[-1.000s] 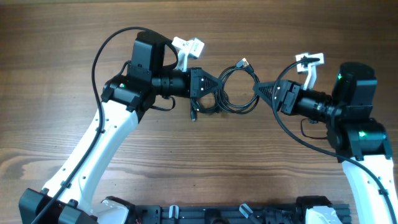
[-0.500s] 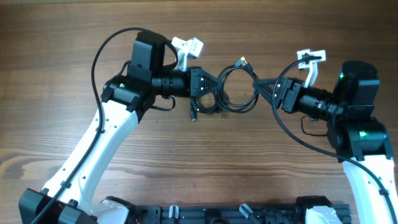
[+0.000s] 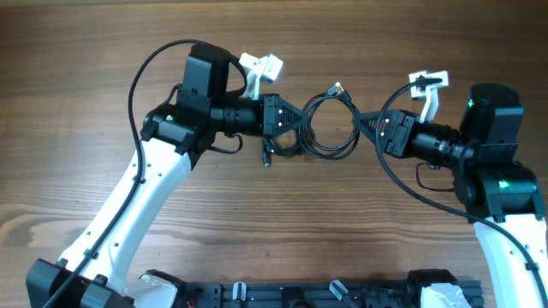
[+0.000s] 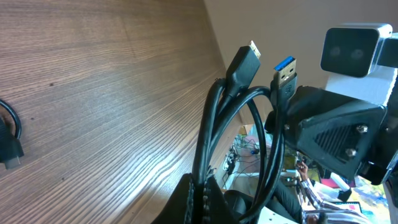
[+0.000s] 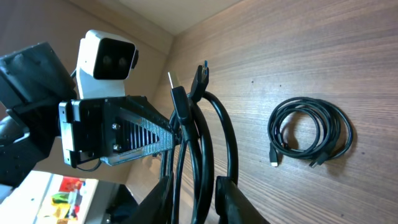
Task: Untangle cables
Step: 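Reach the right gripper to the lifted cable and grasp it, then pull the cable apart, left gripper left, right gripper right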
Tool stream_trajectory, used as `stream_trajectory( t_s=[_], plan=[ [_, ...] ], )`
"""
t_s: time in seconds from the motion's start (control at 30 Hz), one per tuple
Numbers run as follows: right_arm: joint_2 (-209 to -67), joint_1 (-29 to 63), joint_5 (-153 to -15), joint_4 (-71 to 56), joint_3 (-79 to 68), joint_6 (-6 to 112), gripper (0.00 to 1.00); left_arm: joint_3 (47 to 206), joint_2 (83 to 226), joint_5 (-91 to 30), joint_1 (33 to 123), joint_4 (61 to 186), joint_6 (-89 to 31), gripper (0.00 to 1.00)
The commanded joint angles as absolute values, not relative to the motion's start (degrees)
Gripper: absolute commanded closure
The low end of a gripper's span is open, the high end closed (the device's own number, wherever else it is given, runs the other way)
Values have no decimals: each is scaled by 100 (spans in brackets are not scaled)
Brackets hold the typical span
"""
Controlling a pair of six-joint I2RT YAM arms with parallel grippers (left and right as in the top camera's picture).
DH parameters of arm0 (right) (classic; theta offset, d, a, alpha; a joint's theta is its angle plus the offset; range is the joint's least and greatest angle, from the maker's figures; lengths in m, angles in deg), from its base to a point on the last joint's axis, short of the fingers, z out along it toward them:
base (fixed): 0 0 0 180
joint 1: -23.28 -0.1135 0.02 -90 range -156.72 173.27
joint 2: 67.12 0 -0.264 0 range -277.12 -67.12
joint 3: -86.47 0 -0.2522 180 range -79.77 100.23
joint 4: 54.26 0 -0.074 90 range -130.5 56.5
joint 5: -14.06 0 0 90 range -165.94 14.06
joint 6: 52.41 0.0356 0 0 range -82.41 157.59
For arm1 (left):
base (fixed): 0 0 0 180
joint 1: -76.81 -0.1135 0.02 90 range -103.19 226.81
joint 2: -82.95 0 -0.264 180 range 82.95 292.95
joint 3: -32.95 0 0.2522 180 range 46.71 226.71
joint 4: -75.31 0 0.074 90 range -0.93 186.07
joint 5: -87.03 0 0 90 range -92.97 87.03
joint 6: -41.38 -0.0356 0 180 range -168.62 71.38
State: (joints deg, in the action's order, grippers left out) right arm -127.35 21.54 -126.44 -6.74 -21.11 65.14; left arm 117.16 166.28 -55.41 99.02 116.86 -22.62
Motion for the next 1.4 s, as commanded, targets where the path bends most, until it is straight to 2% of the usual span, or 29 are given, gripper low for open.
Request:
stream_trajectory(
  t_s=[0.0, 0.13, 0.2, 0.27, 0.37, 0.4, 0.5, 0.6, 0.63, 0.73, 0.8, 0.87, 0.93, 1.17, 1.23, 1.27, 1.37],
  plan=[
    [-12778, 2119, -12657, -679, -1978, 6472, 82, 11799, 16534, -5718, 9920, 11625, -2288, 96],
    [-12778, 2119, -12659, -696, -1978, 6479, 96, 11799, 16534, -5718, 9920, 11625, -2286, 96],
    [-12778, 2119, -12657, -742, -1978, 6645, 96, 11799, 16534, -5718, 9920, 11625, -2286, 95],
    [-12778, 2119, -12661, -906, -1978, 6905, 96, 11799, 16534, -5714, 9920, 11622, -2245, 77],
    [-12776, 2119, -12701, -1439, -1978, 7583, 96, 11799, 16534, -5705, 9911, 11622, -2245, 41],
    [-12776, 2119, -12701, -1588, -1978, 7847, 96, 11799, 16534, -5609, 9902, 11627, -2242, 39],
    [-12778, 2119, -12906, -1892, -1978, 8182, 96, 11799, 16534, -5120, 9902, 11642, -2240, 39],
    [-12776, 2121, -13000, -2410, -1978, 8728, 96, 11797, 16534, -3550, 9902, 11998, -1670, 39],
    [-12776, 2119, -13000, -2563, -1978, 8964, 96, 11797, 16534, -3373, 9902, 12105, -1514, 37],
    [-12778, 2119, -13000, -2902, -1978, 9511, 96, 11797, 16534, -3369, 9887, 12103, -1510, 36],
    [-12776, 2119, -13000, -3201, -1978, 9882, 96, 11797, 16534, -3253, 9819, 12114, -1501, 41],
    [-12776, 2121, -13000, -3426, -1978, 10070, 96, 11797, 16536, -2575, 9671, 12365, -1156, 42],
    [-12776, 2121, -12994, -3533, -1978, 10059, 96, 11797, 16534, -2042, 9422, 12737, -996, 42],
    [-12840, 2121, -12742, -3461, -1989, 9709, 96, 11797, 16534, -2044, 8796, 12940, -542, 44],
    [-12916, 2121, -12709, -3404, -1989, 9782, 96, 11797, 16536, -1963, 8532, 12991, -118, 53],
    [-12944, 2121, -12633, -3402, -1989, 9779, 96, 11797, 16534, -1828, 8340, 13034, 55, 61],
    [-12982, 2121, -12550, -3404, -1989, 9773, 96, 11797, 16536, -1830, 7933, 13240, 48, 71]
  ],
)
